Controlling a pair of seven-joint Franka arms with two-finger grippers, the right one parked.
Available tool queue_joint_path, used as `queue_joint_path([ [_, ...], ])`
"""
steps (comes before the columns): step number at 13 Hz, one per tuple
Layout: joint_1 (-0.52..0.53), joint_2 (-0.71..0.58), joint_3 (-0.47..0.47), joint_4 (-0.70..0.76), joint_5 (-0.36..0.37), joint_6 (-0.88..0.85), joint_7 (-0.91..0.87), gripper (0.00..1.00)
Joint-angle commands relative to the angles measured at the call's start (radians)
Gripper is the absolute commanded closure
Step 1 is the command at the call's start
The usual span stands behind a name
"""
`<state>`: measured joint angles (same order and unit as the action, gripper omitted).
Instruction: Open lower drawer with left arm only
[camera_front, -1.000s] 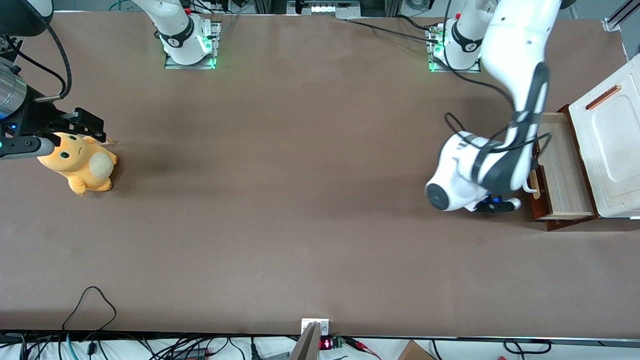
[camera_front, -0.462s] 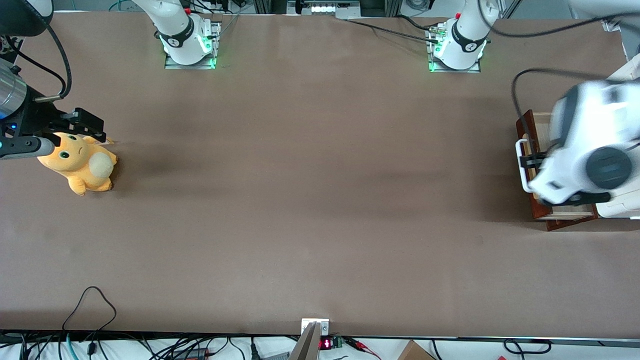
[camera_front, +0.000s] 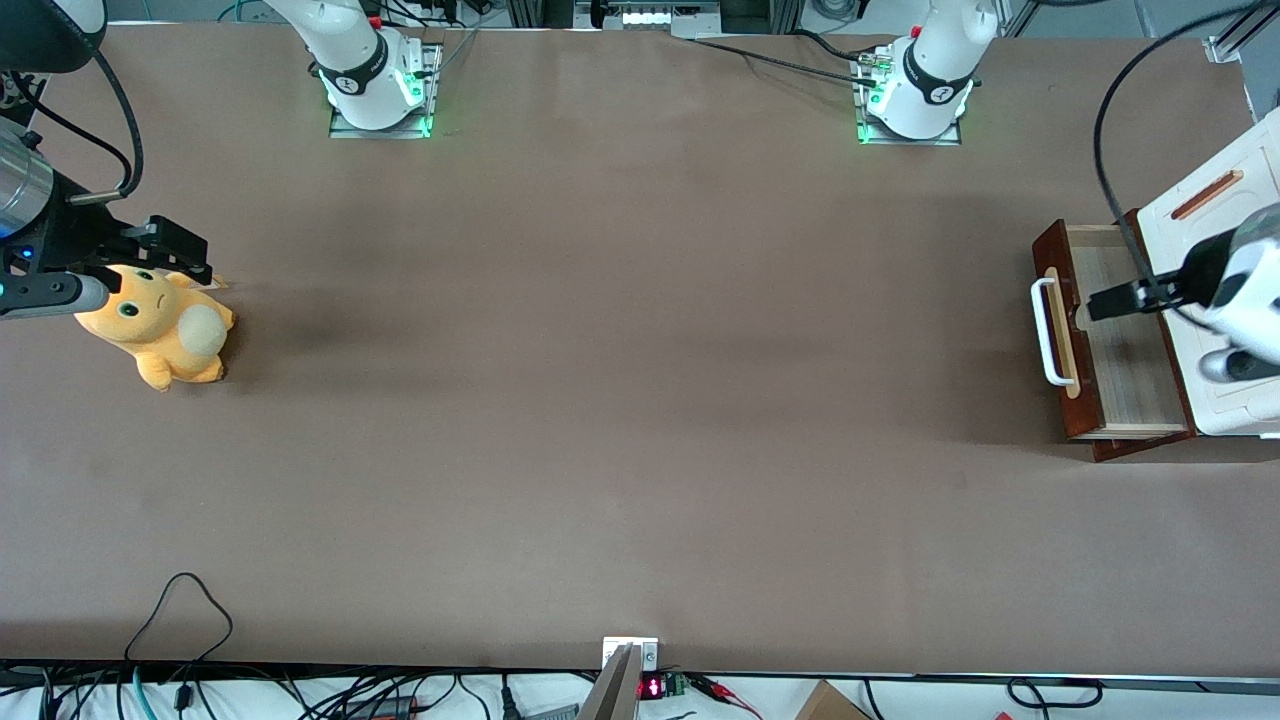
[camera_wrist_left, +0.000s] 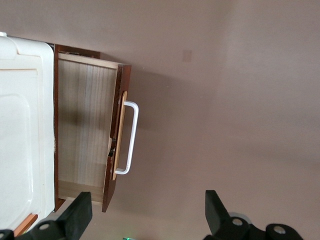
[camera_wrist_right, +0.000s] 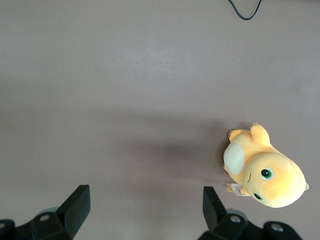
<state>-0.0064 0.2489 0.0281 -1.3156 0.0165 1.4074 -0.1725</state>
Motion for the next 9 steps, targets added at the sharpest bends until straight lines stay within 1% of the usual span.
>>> queue_joint_path([
  [1,0.004,-0.026,-0.020,-0.007,-0.020,0.034,0.013,0.00],
  [2,-0.007,-0.026,-0.022,-0.019,-0.015,0.082,0.011,0.00],
  [3,0.006,-0.033,-0.039,-0.045,-0.018,0.084,0.019,0.00],
  [6,0.046,-0.060,-0.060,-0.094,-0.023,0.079,0.172,0.00],
  [7,0.057,-0.069,-0.074,-0.114,-0.023,0.078,0.198,0.00],
  [9,0.057,-0.082,-0.079,-0.103,-0.021,0.055,0.196,0.00],
])
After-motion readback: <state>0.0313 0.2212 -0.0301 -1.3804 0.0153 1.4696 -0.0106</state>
